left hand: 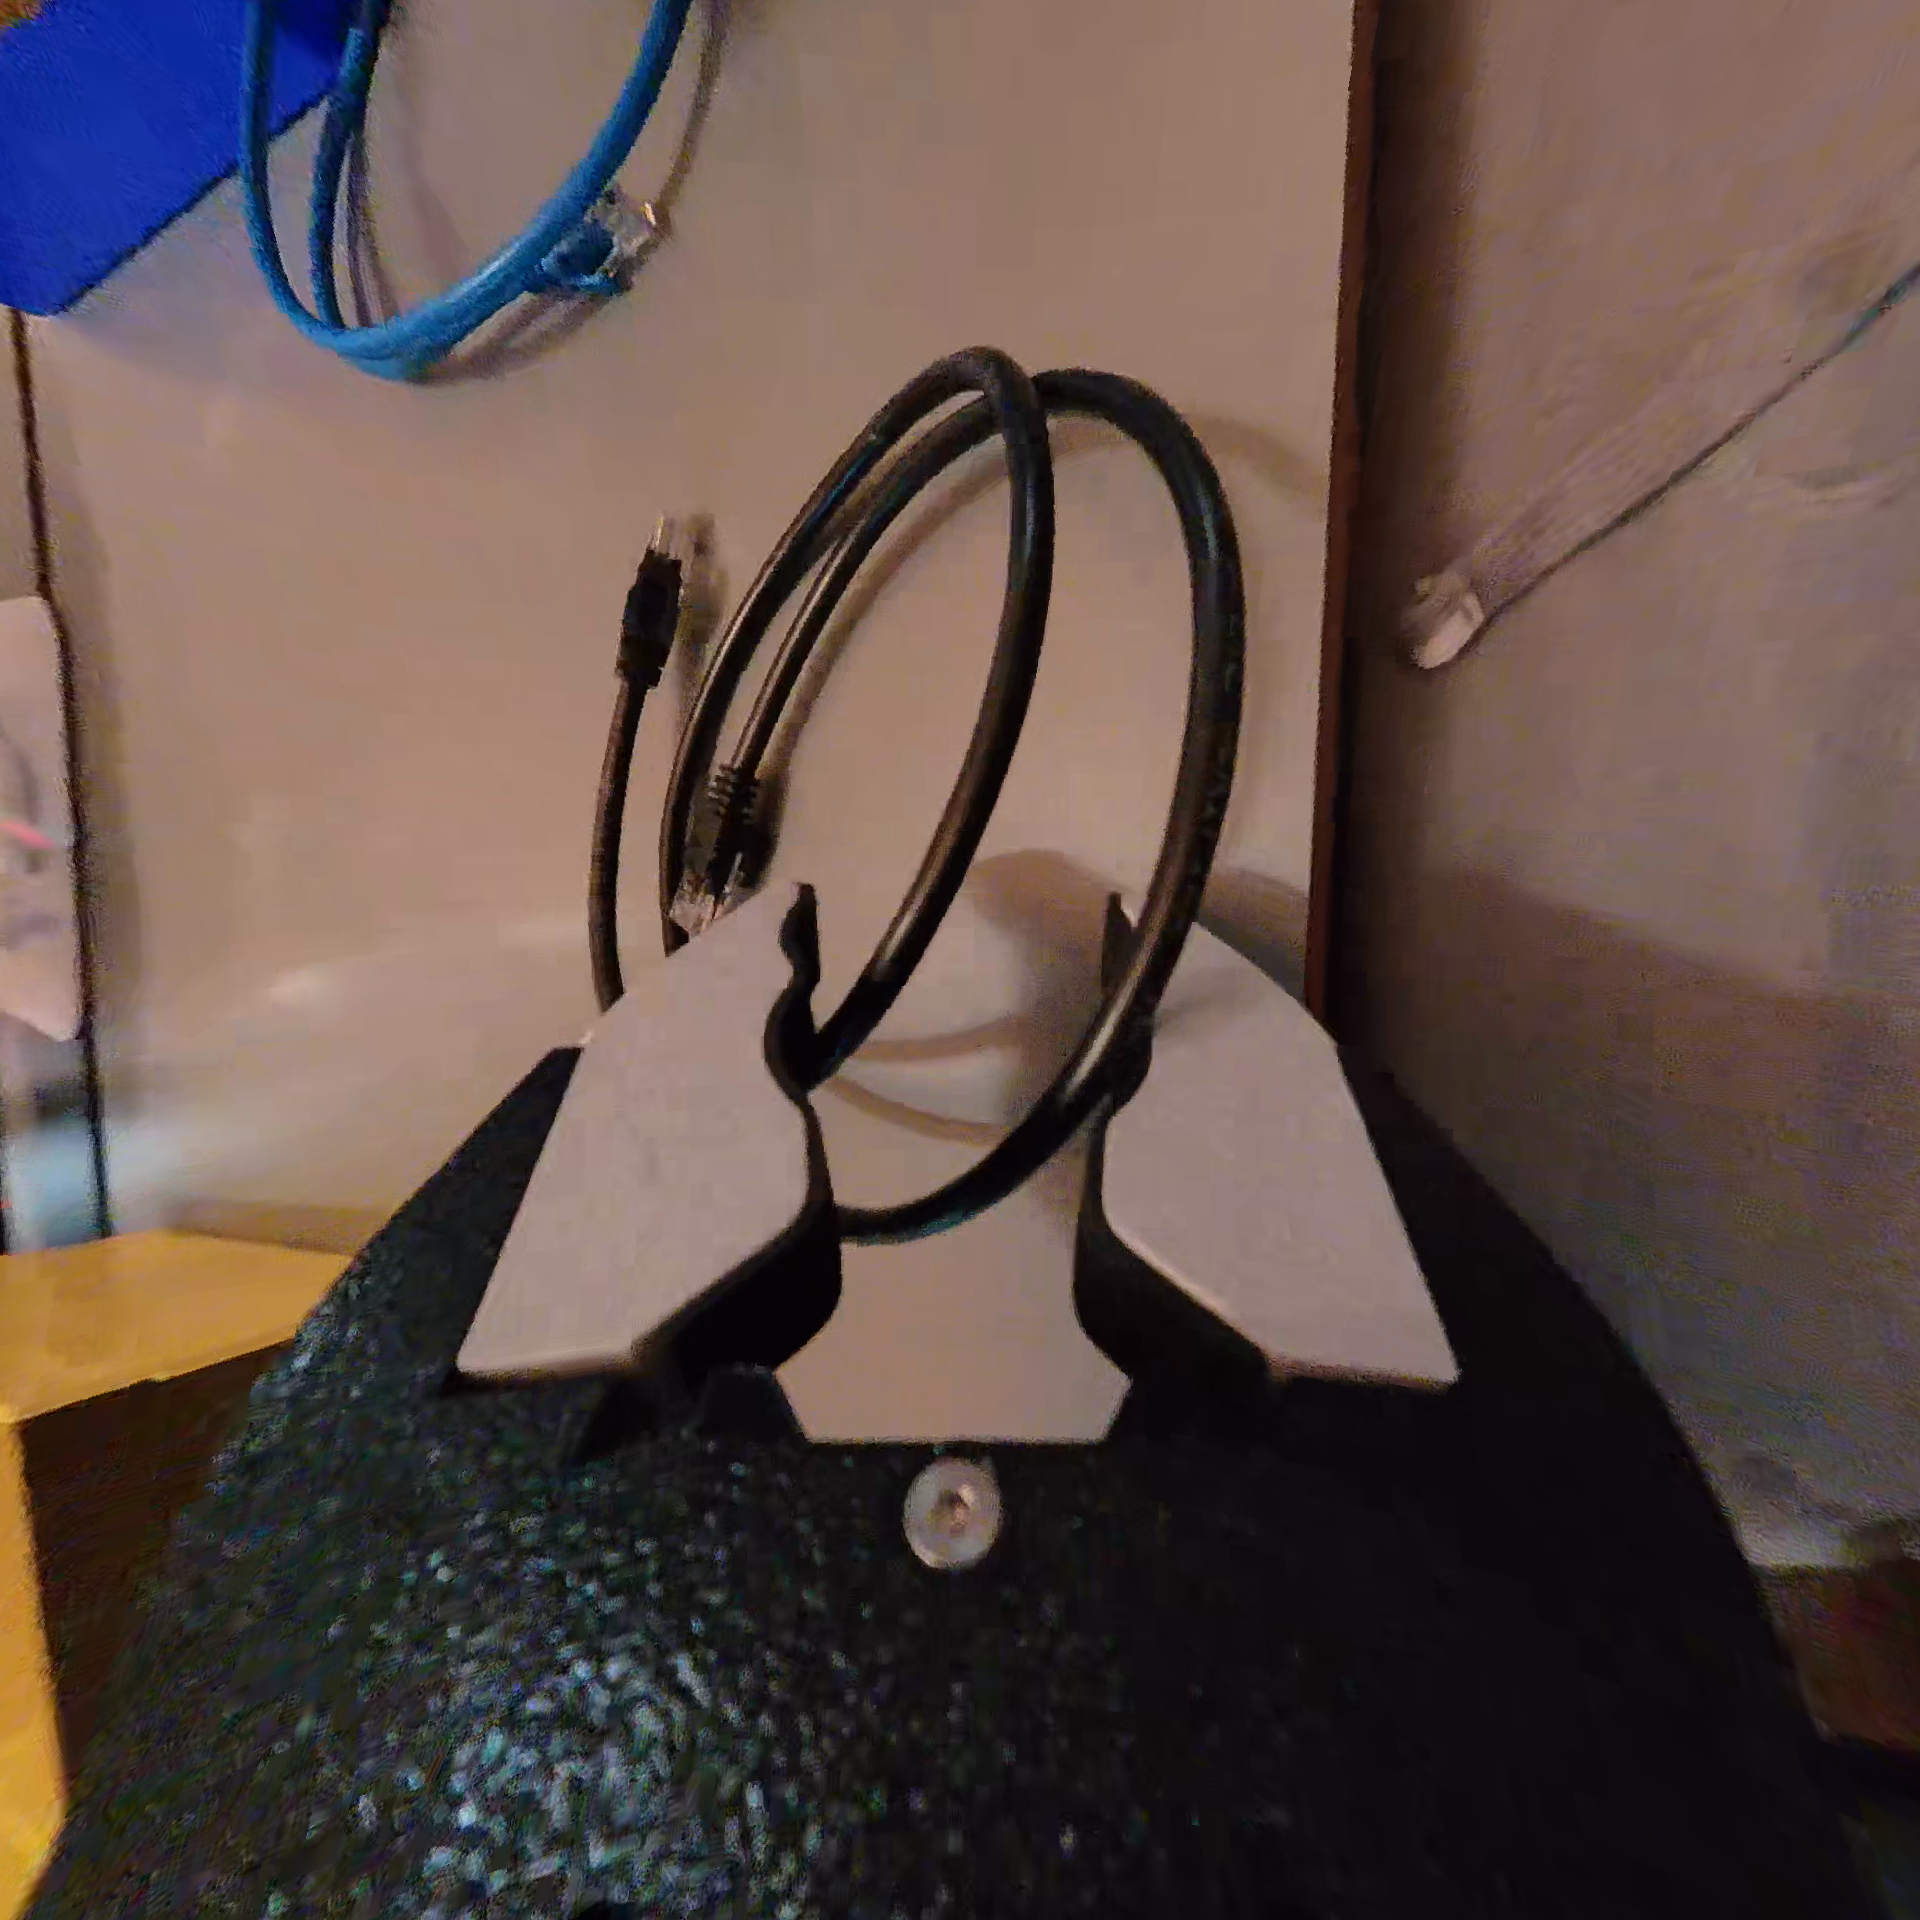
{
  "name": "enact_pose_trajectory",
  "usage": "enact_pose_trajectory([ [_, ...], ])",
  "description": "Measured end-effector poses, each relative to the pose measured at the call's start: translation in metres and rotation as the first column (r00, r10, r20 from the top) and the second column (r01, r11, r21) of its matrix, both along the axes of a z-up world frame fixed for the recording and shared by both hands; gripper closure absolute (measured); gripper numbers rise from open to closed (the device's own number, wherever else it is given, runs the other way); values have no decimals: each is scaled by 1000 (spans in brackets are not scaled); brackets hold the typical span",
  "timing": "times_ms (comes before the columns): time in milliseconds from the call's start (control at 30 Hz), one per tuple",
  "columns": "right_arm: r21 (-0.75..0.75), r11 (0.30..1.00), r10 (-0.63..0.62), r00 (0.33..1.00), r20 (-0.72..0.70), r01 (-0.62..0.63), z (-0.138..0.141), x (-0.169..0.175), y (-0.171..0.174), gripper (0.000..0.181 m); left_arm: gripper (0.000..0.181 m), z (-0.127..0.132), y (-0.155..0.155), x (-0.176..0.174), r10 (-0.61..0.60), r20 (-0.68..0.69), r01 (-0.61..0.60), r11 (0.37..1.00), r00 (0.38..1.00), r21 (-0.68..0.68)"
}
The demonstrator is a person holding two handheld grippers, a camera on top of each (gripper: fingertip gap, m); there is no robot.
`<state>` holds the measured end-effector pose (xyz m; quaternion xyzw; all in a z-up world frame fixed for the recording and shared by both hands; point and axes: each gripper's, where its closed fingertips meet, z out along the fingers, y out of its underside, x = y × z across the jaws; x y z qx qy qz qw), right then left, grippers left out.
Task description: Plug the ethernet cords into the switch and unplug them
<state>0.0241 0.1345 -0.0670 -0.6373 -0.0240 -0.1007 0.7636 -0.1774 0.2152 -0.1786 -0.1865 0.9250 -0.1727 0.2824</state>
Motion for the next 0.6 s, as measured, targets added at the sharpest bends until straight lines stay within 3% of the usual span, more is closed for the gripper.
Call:
enact_pose_trajectory([
  [133, 0, 1000, 5, 1000, -2, -5, 0, 0, 0, 120, 108, 31, -7, -16, -28, -227, -37, 960, 974, -278],
  [200, -1, 1000, 7, 1000, -3, -7, 0, 0, 0, 120, 111, 42, -10, -34, -90, -385, -77, 914, 919, -398],
  [333, -4, 1000, 11, 1000, 2, -11, -1, -1, 0, 120, 116, 47, 12, -20, -59, -332, -106, 884, 941, -456],
  [400, -5, 1000, 12, 1000, 0, -12, -1, -1, 1, 120, 119, 55, 20, 8, 22, -150, -86, 898, 988, -432],
  [467, -8, 1000, 15, 1000, -4, -15, -1, -1, 1, 120, 126, 62, 21, 39, 74, 67, -49, 947, 995, -318],
  [600, -10, 1000, 18, 1000, -3, -18, -1, -1, 1, 120, 139, 35, 19, 84, 52, 120, -50, 999, 991, -12],
])
